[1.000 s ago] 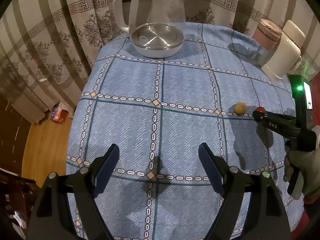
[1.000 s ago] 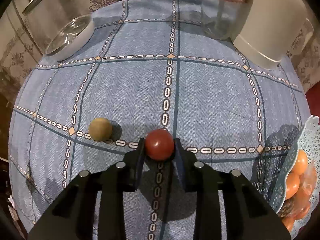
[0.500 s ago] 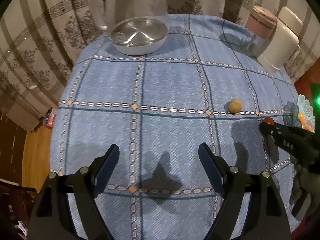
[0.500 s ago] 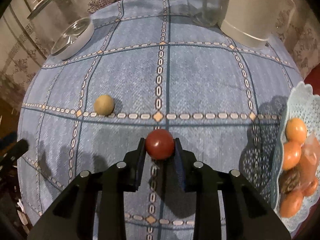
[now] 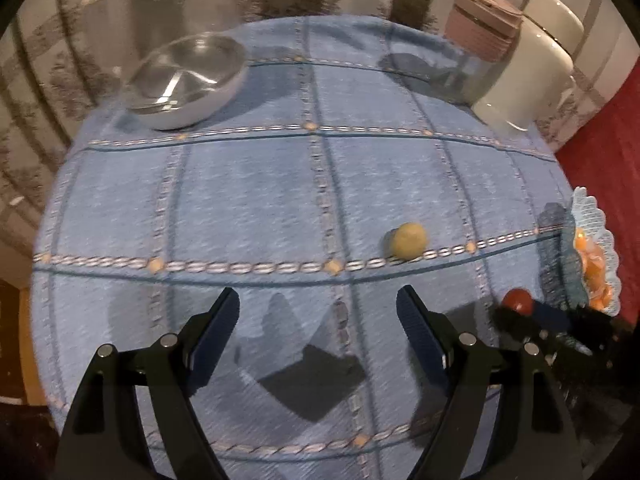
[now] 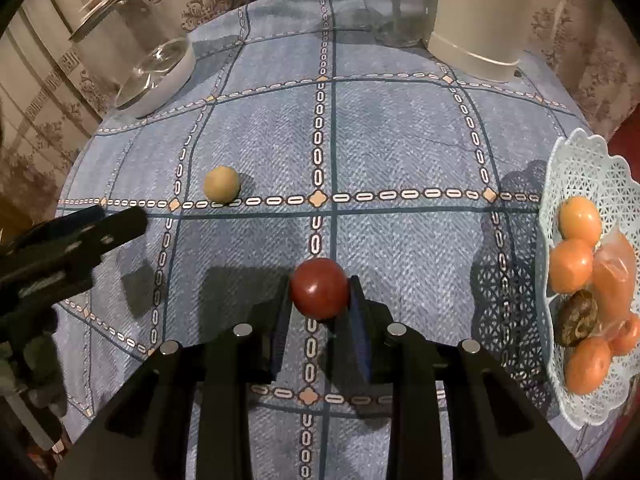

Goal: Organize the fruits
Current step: 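Grasp the yellow-green fruit with the left tool while the right tool holds the red fruit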

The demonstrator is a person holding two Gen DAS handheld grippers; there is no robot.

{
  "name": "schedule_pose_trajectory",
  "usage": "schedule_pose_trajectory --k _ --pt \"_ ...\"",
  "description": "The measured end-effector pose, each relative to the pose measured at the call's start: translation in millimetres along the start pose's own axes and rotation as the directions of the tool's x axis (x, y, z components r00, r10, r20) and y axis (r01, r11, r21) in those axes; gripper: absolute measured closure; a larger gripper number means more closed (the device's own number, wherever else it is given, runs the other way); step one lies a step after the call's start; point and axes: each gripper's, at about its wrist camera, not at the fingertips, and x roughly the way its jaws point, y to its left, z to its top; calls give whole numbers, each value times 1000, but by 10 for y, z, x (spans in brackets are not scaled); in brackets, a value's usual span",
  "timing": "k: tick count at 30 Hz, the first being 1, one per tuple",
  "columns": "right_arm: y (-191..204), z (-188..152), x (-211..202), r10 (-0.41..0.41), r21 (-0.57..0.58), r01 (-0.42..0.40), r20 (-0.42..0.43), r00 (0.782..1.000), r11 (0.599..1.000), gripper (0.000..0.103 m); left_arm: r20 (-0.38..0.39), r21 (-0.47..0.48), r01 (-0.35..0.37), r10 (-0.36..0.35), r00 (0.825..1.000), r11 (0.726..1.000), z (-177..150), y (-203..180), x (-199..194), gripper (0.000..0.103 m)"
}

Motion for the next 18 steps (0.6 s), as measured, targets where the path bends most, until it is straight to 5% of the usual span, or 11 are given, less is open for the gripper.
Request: schedule_pose_trajectory --k 18 --pt "-1 -82 -23 8 19 -8 -18 1000 1000 74 -39 49 70 -68 997 996 219 -371 557 29"
